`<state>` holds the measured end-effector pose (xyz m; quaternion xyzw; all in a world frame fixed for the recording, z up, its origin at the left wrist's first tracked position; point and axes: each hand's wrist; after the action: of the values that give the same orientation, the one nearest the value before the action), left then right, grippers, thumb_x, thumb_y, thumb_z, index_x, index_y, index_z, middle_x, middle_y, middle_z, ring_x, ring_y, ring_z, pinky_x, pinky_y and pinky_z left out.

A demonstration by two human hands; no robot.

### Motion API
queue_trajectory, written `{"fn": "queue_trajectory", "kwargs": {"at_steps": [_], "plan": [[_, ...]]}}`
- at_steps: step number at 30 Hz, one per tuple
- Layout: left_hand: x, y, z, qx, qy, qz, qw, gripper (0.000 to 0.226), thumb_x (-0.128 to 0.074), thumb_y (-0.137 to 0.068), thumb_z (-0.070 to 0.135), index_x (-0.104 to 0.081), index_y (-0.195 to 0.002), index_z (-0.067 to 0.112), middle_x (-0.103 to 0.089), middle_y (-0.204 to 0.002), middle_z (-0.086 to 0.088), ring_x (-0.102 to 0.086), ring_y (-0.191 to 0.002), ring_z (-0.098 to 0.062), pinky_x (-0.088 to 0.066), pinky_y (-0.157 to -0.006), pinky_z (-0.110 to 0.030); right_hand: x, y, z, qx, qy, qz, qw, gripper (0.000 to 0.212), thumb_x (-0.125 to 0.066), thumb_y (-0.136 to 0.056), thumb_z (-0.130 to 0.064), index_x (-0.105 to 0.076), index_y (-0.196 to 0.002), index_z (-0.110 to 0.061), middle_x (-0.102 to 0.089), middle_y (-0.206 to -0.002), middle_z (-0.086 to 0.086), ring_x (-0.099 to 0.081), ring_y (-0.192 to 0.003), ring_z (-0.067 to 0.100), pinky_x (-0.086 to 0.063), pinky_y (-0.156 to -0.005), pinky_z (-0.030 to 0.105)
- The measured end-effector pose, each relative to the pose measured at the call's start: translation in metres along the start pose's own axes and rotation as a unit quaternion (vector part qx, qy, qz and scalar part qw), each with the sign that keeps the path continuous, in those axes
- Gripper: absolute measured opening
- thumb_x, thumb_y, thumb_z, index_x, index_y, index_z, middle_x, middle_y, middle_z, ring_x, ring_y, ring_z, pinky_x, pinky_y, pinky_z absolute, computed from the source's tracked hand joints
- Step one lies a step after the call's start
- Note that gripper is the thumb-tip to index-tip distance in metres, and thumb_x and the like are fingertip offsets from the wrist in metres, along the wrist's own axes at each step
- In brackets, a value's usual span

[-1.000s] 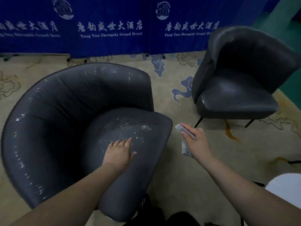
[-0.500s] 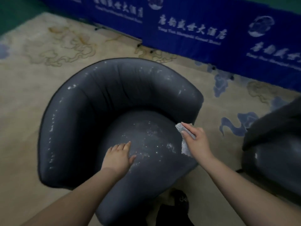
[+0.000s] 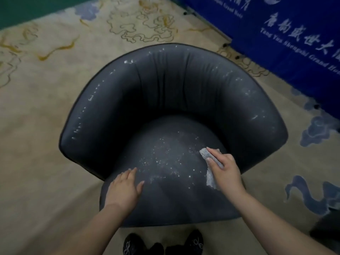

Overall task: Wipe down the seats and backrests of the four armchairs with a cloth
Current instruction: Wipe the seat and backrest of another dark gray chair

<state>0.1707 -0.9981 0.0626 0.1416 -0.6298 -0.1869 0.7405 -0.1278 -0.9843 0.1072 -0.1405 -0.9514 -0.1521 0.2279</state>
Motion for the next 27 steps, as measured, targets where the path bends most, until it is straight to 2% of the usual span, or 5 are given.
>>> {"fn": "queue_trajectory", "kwargs": {"at_steps": [4,8,14,22,27], "plan": [[-0.017,-0.037,-0.023,-0.009,0.011,0.02,1.0,0.059,-0.035,-0.1,0.045,-0.023,-0.152,0.019,-0.027,-0.156,-0.002,-0.025,-0.143,-0.019,-0.018,-0.118,-0.031,-0.032,-0.014,0.029,0.01,-0.007,0.002,1.0,0.033,-0.062,-0.09,-0.021,-0.062,-0.111,-0.047,-0.049,-0.098,-0.008,-0.048,-0.089,-0.021,-0.03,-0.073,-0.008],[-0.044,-0.083,-0.049,-0.031,-0.01,0.045,0.998,0.058,-0.038,-0.1,0.043,-0.023,-0.152,0.021,-0.025,-0.157,-0.002,-0.023,-0.144,-0.02,-0.017,-0.118,-0.031,-0.076,-0.041,0.061,0.043,-0.01,-0.003,0.999,0.04,-0.064,-0.089,-0.019,-0.06,-0.103,-0.057,-0.05,-0.095,-0.008,-0.051,-0.087,-0.013,-0.031,-0.076,-0.006],[-0.087,-0.155,-0.072,-0.081,-0.035,0.075,0.993,0.056,-0.037,-0.1,0.043,-0.022,-0.152,0.028,-0.019,-0.159,0.002,-0.018,-0.146,-0.02,-0.017,-0.119,-0.034,-0.144,-0.094,0.106,0.105,-0.011,-0.032,0.994,0.043,-0.064,-0.088,-0.018,-0.059,-0.104,-0.058,-0.049,-0.094,-0.005,-0.051,-0.088,-0.005,-0.031,-0.079,-0.004],[-0.117,-0.274,-0.07,-0.143,-0.072,0.093,0.983,0.056,-0.034,-0.1,0.048,-0.014,-0.151,0.039,-0.013,-0.161,0.002,-0.017,-0.146,-0.021,-0.017,-0.118,-0.037,-0.199,-0.189,0.138,0.243,0.041,-0.092,0.965,0.042,-0.066,-0.088,-0.017,-0.058,-0.117,-0.045,-0.051,-0.096,-0.011,-0.049,-0.095,-0.009,-0.033,-0.085,-0.001],[-0.122,-0.305,-0.075,-0.18,-0.063,0.107,0.976,0.059,-0.043,-0.094,0.054,-0.022,-0.149,0.043,-0.014,-0.16,0.003,-0.018,-0.146,-0.018,-0.016,-0.114,-0.026,-0.225,-0.239,0.148,0.31,0.08,-0.072,0.945,0.036,-0.066,-0.087,-0.02,-0.063,-0.119,-0.037,-0.055,-0.101,-0.012,-0.052,-0.1,-0.004,-0.032,-0.085,-0.001]]}}
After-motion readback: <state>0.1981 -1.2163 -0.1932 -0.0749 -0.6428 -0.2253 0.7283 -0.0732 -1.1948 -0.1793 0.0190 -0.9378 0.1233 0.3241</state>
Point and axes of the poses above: each hand's wrist, its own y-axis away from the middle knuckle, its own x-axis out of the back of the hand, z = x × y
